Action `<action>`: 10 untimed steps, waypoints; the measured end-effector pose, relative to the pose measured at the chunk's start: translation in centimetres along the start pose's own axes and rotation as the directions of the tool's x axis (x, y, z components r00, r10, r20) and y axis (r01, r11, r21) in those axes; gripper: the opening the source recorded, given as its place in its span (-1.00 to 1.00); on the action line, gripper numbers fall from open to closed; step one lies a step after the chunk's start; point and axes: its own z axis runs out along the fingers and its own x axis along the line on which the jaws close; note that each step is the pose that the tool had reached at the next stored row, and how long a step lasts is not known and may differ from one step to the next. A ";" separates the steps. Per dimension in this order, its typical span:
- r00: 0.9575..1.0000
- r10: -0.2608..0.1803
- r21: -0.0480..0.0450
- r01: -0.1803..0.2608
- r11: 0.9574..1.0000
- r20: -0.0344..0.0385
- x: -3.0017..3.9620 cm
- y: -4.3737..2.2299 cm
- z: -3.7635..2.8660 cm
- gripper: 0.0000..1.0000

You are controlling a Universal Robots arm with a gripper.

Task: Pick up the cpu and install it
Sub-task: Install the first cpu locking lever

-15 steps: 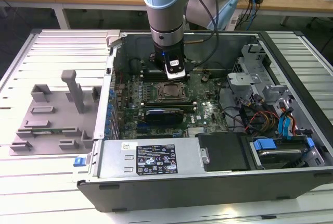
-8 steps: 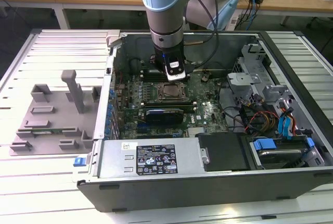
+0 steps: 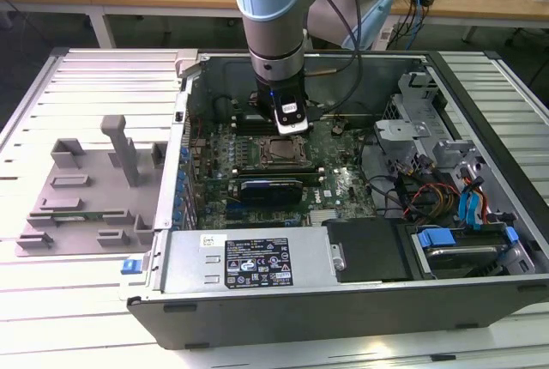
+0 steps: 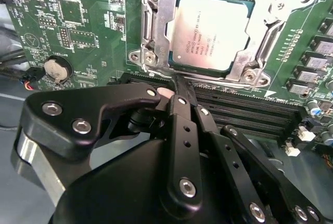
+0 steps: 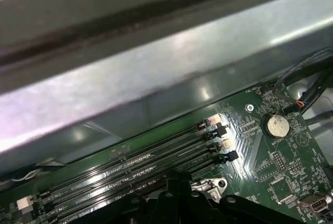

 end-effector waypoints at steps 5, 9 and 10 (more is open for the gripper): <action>1.000 0.001 -0.003 -0.001 1.000 -0.001 -0.24 0.08 0.08 -0.79; 1.000 0.002 -0.011 -0.002 1.000 -0.003 -0.24 0.09 0.08 -0.79; 1.000 0.002 -0.011 -0.002 1.000 -0.003 -0.24 0.10 0.02 -0.79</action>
